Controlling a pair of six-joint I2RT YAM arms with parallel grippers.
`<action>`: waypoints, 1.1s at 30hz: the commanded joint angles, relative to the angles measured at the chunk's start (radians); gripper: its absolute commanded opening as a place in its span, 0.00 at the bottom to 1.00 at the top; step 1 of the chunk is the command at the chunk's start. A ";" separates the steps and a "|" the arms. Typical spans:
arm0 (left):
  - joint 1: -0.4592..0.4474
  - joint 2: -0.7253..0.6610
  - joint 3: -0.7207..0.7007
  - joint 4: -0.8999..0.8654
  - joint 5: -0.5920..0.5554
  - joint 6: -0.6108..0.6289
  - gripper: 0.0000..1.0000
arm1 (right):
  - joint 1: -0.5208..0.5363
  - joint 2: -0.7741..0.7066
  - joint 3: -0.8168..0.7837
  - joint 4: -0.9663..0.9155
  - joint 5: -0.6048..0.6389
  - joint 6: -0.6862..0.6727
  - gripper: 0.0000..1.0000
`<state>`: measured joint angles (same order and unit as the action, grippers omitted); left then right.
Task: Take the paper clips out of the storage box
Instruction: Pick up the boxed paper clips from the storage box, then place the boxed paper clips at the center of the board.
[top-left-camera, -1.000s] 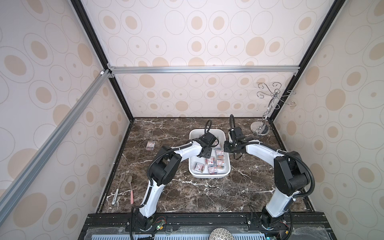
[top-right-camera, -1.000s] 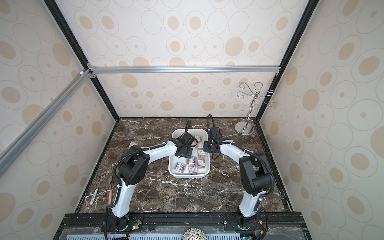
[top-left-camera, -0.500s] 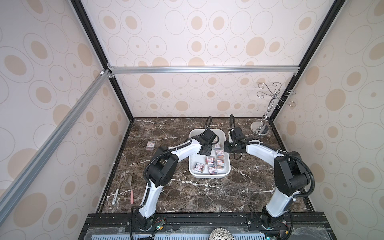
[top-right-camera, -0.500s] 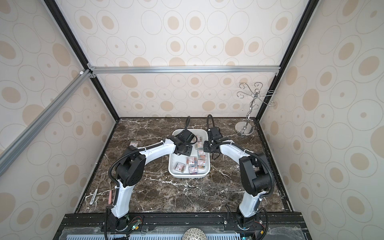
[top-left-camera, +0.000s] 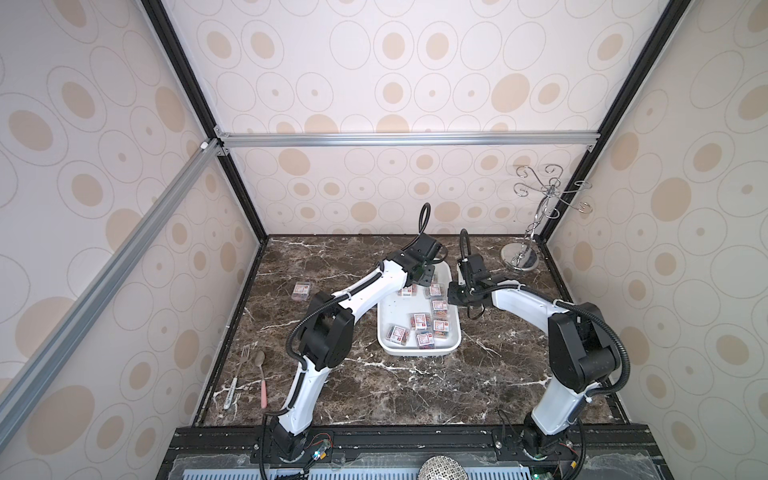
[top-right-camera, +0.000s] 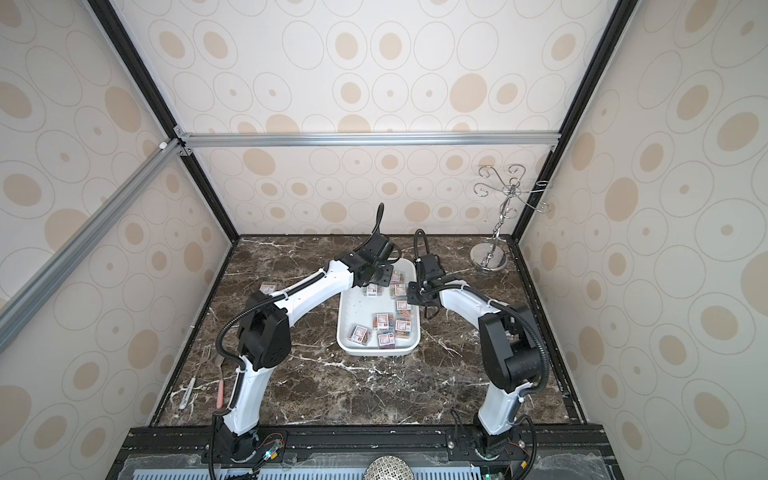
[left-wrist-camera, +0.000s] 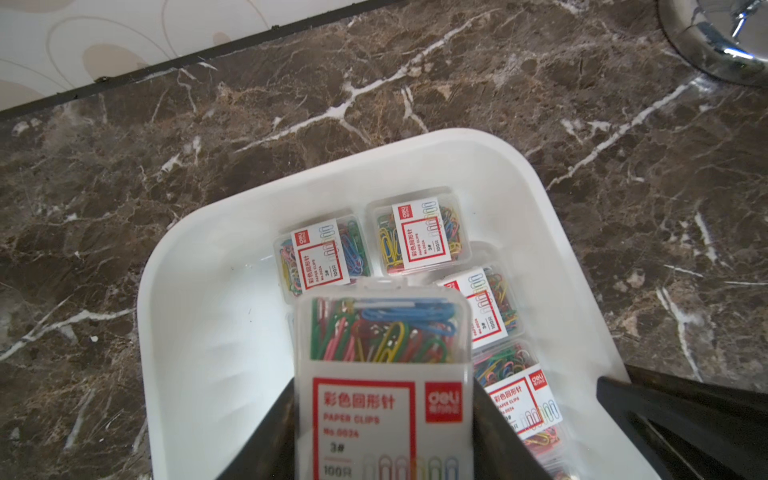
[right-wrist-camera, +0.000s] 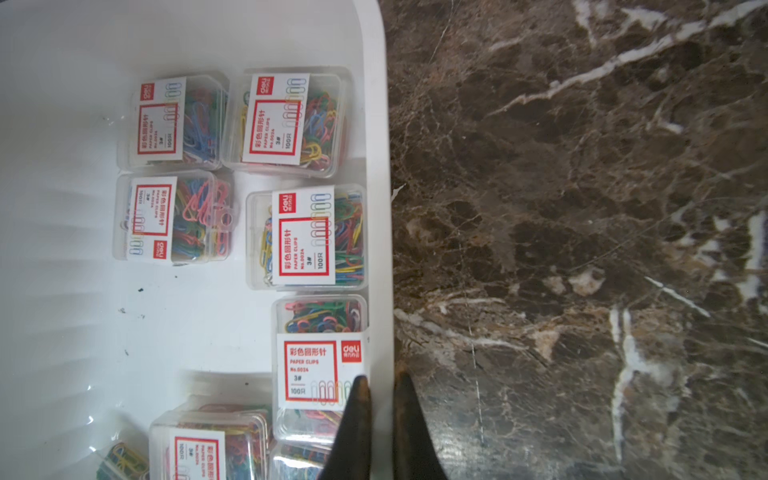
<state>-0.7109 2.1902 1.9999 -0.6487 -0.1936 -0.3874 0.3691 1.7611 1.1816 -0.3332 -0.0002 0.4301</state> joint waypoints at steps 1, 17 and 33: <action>0.019 0.025 0.081 -0.062 -0.033 0.047 0.53 | -0.001 0.005 -0.031 -0.056 -0.003 0.010 0.00; 0.159 -0.025 0.066 -0.073 -0.063 0.098 0.53 | -0.001 0.014 -0.029 -0.056 0.001 0.006 0.00; 0.352 -0.152 -0.165 0.035 -0.033 0.168 0.52 | -0.001 0.036 -0.007 -0.068 0.000 0.002 0.00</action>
<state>-0.3870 2.0850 1.8694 -0.6521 -0.2344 -0.2584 0.3691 1.7615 1.1816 -0.3328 -0.0002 0.4297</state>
